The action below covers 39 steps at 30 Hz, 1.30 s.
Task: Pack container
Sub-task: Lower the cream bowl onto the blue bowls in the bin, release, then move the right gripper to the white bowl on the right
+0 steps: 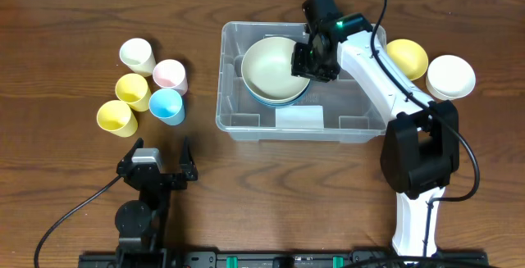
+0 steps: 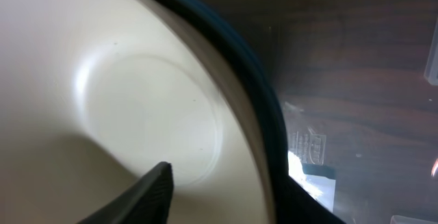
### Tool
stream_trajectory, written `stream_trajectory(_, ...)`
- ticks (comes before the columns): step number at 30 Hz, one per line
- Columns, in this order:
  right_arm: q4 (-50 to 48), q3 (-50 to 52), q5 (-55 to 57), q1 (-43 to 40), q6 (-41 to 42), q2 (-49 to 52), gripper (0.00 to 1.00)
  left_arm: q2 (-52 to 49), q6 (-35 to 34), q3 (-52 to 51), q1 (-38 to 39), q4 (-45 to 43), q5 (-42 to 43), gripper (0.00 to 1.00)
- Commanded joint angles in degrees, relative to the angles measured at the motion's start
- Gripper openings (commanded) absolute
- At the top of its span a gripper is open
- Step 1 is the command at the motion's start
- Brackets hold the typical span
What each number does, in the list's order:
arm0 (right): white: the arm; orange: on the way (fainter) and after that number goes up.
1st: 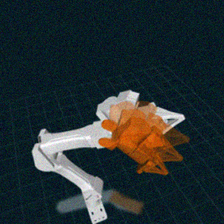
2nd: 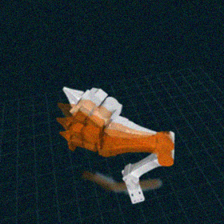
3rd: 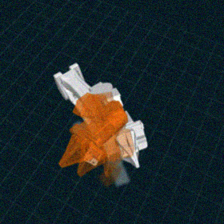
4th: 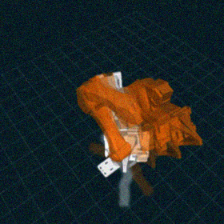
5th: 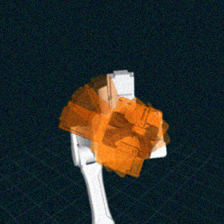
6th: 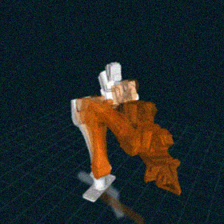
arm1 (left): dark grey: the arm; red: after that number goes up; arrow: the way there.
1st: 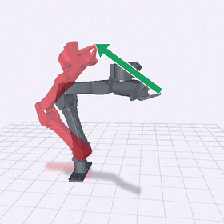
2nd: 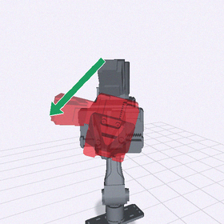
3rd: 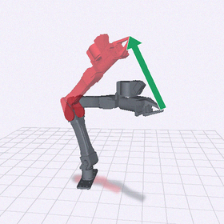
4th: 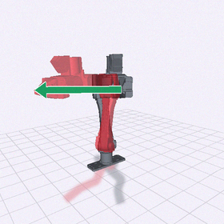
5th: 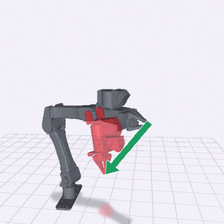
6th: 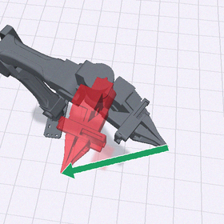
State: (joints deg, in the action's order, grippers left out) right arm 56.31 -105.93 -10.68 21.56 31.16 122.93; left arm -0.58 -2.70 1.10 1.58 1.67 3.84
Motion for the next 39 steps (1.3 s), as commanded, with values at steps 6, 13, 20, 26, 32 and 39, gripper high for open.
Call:
stream_trajectory(6,0.72,-3.37,1.49,0.15,-1.27,-4.13,0.63,0.35,0.94,-0.85,-0.28,2.12,0.37,0.98)
stream_trajectory(13,2.01,-5.05,1.49,0.04,-2.10,-4.72,0.66,0.35,0.94,-0.85,-0.28,2.12,0.37,0.98)
stream_trajectory(20,4.44,-6.91,5.84,-0.42,-2.56,-4.76,0.71,0.35,0.94,-0.85,-0.28,2.12,0.37,0.98)
stream_trajectory(26,5.77,-7.74,9.44,-1.57,-5.53,-6.23,0.72,0.35,0.94,-0.85,-0.28,2.12,0.37,0.98)
stream_trajectory(32,8.55,-12.90,22.43,-4.90,-5.53,-14.88,0.91,0.35,0.94,-0.85,-0.28,2.12,0.37,0.98)
stream_trajectory(39,18.16,-13.31,32.33,-15.61,2.43,-23.89,0.99,0.35,0.94,-0.85,-0.28,2.12,0.37,0.98)
